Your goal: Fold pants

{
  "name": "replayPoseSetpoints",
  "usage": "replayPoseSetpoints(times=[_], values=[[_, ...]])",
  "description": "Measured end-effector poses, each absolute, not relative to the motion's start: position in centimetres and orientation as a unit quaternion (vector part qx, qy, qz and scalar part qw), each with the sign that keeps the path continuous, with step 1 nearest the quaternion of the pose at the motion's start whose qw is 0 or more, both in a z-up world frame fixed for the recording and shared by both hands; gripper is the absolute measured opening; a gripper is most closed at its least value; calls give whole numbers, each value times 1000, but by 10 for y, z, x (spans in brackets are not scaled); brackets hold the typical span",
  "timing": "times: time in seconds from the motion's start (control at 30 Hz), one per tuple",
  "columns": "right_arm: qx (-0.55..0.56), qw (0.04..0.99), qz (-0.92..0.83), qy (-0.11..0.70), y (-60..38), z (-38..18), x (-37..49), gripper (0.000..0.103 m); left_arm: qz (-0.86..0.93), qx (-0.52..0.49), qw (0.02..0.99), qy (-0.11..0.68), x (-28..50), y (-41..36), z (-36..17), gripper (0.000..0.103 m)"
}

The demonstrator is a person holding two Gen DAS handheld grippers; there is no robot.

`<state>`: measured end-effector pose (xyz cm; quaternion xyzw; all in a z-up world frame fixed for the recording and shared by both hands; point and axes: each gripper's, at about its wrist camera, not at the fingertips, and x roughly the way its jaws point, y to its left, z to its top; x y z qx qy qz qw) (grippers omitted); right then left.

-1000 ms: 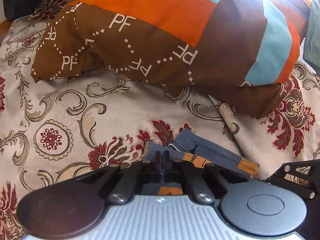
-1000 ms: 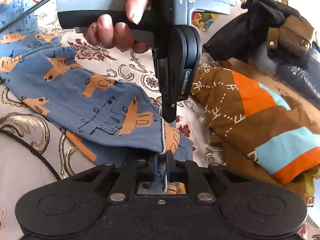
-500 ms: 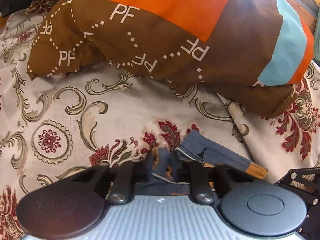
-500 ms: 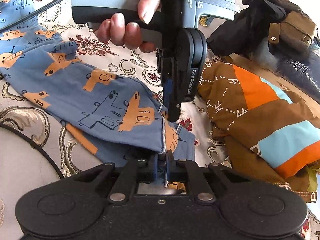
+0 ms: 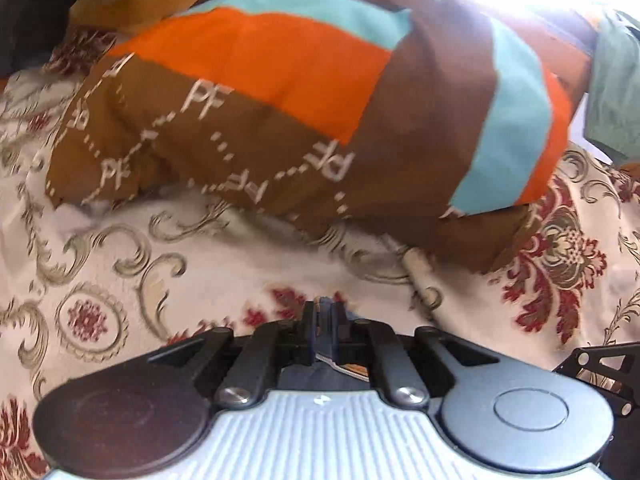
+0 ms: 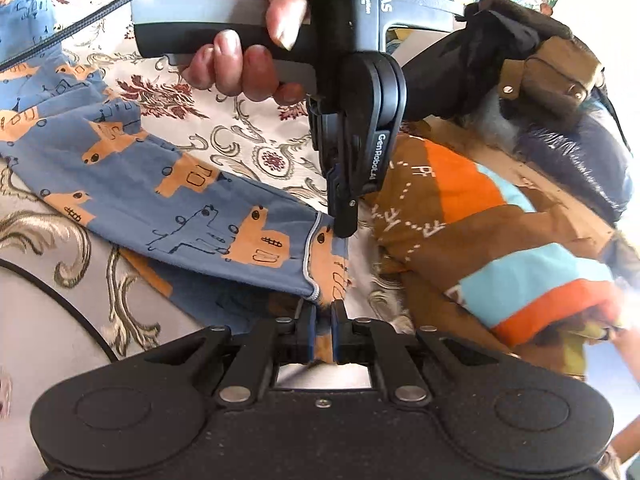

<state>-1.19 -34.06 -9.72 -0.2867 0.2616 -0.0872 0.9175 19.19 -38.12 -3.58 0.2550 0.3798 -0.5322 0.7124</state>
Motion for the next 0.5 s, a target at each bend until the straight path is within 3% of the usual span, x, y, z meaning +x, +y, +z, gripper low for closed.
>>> replayPoseSetpoints(times=[0.43,0.5], values=[[-303,904,-84,291,-340,-111,-18,6,-530,273,708,378,175,-394,-65,8],[-297,904,-91,294,-343,-111,-19,11,-529,263,714,377,176,-390,-65,9]])
